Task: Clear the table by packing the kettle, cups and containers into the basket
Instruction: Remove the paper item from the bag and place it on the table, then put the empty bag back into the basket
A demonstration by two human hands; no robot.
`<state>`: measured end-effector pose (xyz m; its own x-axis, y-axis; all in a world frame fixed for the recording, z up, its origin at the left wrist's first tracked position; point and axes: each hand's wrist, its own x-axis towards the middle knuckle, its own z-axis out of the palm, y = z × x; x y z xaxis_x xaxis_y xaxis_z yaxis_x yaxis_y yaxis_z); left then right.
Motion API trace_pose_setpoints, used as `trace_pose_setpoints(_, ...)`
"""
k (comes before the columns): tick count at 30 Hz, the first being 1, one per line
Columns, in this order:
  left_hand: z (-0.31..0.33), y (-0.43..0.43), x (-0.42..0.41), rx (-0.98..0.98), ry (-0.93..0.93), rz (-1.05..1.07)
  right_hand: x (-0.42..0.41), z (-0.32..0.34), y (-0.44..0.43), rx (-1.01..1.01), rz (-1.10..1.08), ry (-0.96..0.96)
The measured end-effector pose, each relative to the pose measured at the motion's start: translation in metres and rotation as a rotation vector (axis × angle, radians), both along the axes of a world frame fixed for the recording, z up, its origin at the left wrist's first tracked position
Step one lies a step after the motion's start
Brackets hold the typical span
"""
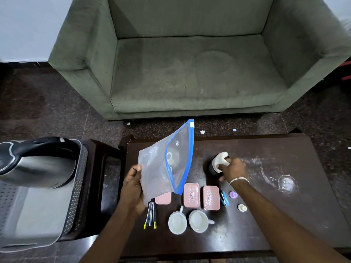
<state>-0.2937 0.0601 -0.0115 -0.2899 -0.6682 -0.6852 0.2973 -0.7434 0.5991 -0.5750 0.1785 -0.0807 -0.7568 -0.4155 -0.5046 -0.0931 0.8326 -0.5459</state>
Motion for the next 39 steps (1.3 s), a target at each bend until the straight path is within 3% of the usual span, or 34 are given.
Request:
trace_pose_setpoints(3, 0.001, 0.001, -0.002, -0.009, -0.012, 0.002, 0.002, 0.01, 0.005, 0.02, -0.005, 0.05)
trace_pose_setpoints(6, 0.002, 0.003, -0.001, -0.012, -0.021, -0.007, 0.011, 0.038, 0.015, 0.003, 0.014, 0.321)
trace_pose_setpoints(8, 0.002, 0.004, -0.001, -0.023, -0.034, -0.003, 0.026, 0.079, 0.016, -0.293, -0.052, 0.341)
trace_pose_setpoints(10, 0.0, 0.006, -0.001, -0.042, -0.06, 0.017, 0.045, 0.124, 0.015, -0.64, -0.104, 0.201)
trace_pose_setpoints(12, -0.003, 0.007, -0.002, -0.076, -0.101, 0.037, 0.069, 0.164, 0.013, -0.823, -0.023, 0.013)
trace_pose_setpoints(15, -0.006, 0.009, -0.005, -0.145, -0.139, 0.083, 0.102, 0.191, 0.011, -0.645, 0.221, -0.108)
trace_pose_setpoints(18, -0.006, 0.012, -0.004, -0.18, -0.124, 0.094, 0.114, 0.181, 0.003, -0.417, 0.227, -0.075)
trace_pose_setpoints(21, -0.008, 0.013, 0.008, -0.16, -0.088, 0.042, 0.109, 0.176, -0.004, -0.525, 0.179, -0.044)
trace_pose_setpoints(25, -0.012, 0.014, 0.027, -0.145, -0.176, 0.046, 0.096, 0.192, -0.011, -0.699, 0.395, 0.066)
trace_pose_setpoints(28, 0.004, 0.003, 0.037, -0.346, -0.235, 0.078, 0.083, 0.207, -0.017, -0.75, 0.552, 0.032)
trace_pose_setpoints(31, 0.03, -0.011, 0.039, -0.61, -0.19, -0.068, 0.068, 0.221, -0.024, -0.798, 0.626, -0.078)
trace_pose_setpoints(35, 0.056, -0.019, 0.024, -0.703, -0.054, -0.307, 0.047, 0.23, -0.031, -0.871, 0.559, -0.275)
trace_pose_setpoints(39, 0.066, -0.014, 0.011, -0.738, -0.026, -0.27, 0.039, 0.213, -0.037, -0.977, 0.287, -0.205)
